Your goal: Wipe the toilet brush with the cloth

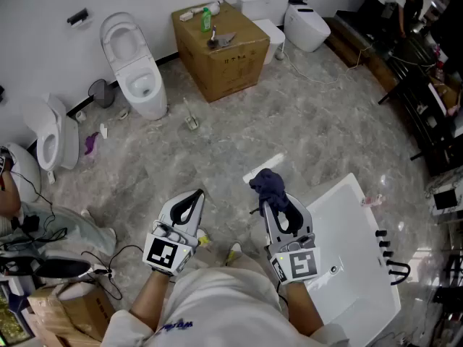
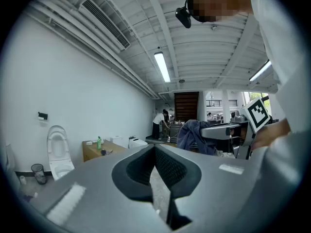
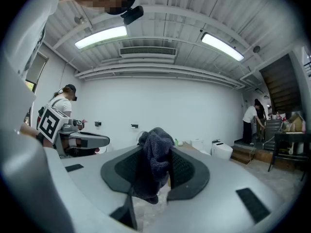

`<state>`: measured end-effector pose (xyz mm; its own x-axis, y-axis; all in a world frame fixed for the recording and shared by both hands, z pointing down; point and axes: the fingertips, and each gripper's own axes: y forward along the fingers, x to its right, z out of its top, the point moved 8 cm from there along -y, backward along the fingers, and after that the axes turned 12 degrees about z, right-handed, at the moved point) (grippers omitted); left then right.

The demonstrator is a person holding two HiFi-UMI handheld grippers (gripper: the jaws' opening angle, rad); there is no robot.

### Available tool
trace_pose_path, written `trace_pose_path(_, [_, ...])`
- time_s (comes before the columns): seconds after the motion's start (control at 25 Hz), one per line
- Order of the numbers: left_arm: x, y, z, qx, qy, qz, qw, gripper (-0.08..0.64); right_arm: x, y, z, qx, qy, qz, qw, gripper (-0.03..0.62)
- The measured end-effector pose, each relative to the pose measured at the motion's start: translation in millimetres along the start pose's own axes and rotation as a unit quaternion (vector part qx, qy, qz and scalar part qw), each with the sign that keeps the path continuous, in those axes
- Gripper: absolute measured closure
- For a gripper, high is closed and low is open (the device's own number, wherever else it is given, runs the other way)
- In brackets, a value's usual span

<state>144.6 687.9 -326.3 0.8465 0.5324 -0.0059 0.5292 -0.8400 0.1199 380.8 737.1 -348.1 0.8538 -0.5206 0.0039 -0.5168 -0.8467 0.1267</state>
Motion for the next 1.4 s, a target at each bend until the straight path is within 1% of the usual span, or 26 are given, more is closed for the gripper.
trace_pose_path(0.08, [5.9,1.1,-1.0,0.009,0.004,-0.003,0.9999,0.565,6.6,-9.7,-6.5,-0.002,0.007,-0.008,1.000,0.451])
trace_pose_path(0.16, [6.8,2.6,-1.4,0.014,0.004,0.008,0.9999,0.565,14.6,-12.9,-10.8,-0.003,0.009,-0.006,1.000,0.451])
trace_pose_path(0.32, [11.6,-9.6,-7.2,0.020,0.008,0.069,0.9974,0.565,24.7,-13.9,-19.9,-0.012,0.006,0.026,1.000,0.451])
trace_pose_path(0.36, [15.1,-13.7,-9.4,0.020,0.008,0.078,0.9967,0.565,26.5,-15.0,-22.5,-0.013,0.004,0.033,0.999,0.451])
trace_pose_path(0.48, [18.2,-19.0,-12.1,0.012,0.001,0.089,0.9960,0.565,32.8,-9.3,-25.3,-0.012,0.004,0.058,0.998,0.451])
trace_pose_path(0.72, [14.5,-25.1,-16.2,-0.017,0.006,0.113,0.9934,0.565,35.7,4.0,-33.0,-0.011,0.012,0.102,0.995,0.448])
trace_pose_path(0.96, [6.3,-17.9,-6.4,-0.007,0.004,0.139,0.9903,0.565,40.9,17.8,-38.7,-0.025,0.018,0.135,0.990,0.446])
trace_pose_path(1.04, [6.3,-18.7,-7.3,-0.001,0.000,0.144,0.9895,0.565,42.1,18.0,-43.7,-0.033,0.023,0.139,0.989,0.446])
trace_pose_path(1.16, [-2.5,-11.7,-12.0,-0.003,-0.003,0.145,0.9894,0.565,45.4,27.0,-46.8,-0.041,0.025,0.139,0.989,0.446])
trace_pose_path(1.4, [-59.1,16.3,-14.8,-0.002,-0.007,0.136,0.9906,0.565,40.4,87.7,-44.7,-0.060,0.016,0.139,0.988,0.446])
